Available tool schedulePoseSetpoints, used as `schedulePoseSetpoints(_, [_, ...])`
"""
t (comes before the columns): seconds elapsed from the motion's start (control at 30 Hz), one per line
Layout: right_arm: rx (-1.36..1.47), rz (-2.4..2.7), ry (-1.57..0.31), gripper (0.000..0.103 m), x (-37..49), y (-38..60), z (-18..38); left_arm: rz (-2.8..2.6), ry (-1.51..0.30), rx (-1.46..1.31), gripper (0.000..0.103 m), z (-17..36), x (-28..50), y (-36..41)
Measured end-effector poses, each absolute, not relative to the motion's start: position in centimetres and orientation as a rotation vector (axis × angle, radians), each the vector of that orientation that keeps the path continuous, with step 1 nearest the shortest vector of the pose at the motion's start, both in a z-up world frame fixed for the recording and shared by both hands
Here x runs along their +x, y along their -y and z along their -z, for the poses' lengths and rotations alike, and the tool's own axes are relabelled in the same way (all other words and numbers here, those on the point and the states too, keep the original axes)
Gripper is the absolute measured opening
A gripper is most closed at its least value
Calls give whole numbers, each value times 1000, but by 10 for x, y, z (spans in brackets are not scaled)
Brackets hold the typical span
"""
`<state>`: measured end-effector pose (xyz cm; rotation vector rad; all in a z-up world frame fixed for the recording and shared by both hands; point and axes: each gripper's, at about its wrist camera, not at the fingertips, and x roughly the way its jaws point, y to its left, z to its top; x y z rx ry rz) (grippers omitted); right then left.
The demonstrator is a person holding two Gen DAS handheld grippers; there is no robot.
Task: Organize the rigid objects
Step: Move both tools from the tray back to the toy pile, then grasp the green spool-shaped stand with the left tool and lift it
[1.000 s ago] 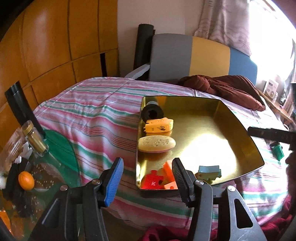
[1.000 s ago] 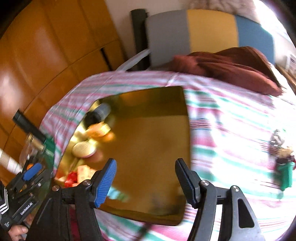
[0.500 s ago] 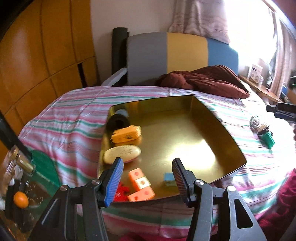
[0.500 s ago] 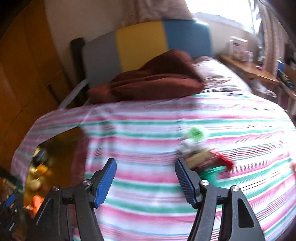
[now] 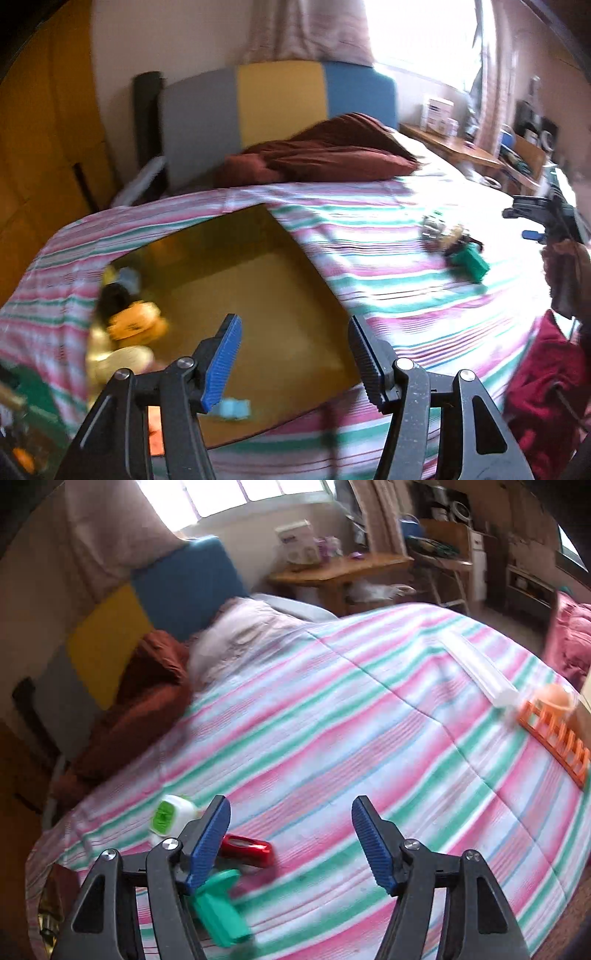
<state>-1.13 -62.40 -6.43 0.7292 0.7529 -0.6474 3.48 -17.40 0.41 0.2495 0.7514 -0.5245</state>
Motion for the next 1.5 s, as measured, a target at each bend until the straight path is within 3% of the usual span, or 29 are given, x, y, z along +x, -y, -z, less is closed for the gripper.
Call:
schedulePoseSetpoints(0.67, [920, 577, -751, 69, -16, 638, 78, 938, -1065, 188, 58, 45, 44, 417])
schedulePoseSetpoints(0.93, [962, 548, -725, 69, -20, 641, 77, 867, -1182, 140, 60, 81, 68, 471])
schedulePoseSetpoints(1.03, [961, 547, -724, 70, -19, 640, 76, 835, -1190, 135, 55, 93, 75, 480])
schedulePoseSetpoints(1.07, [960, 545, -724, 70, -19, 640, 77, 818, -1155, 167, 36, 91, 74, 481])
schedulePoseSetpoints(1.1, [960, 541, -726, 70, -19, 640, 77, 832, -1149, 180, 31, 92, 74, 481])
schedulePoseSetpoints(1.5, [930, 460, -799, 69, -4, 630, 82, 923, -914, 369, 31, 97, 7, 365])
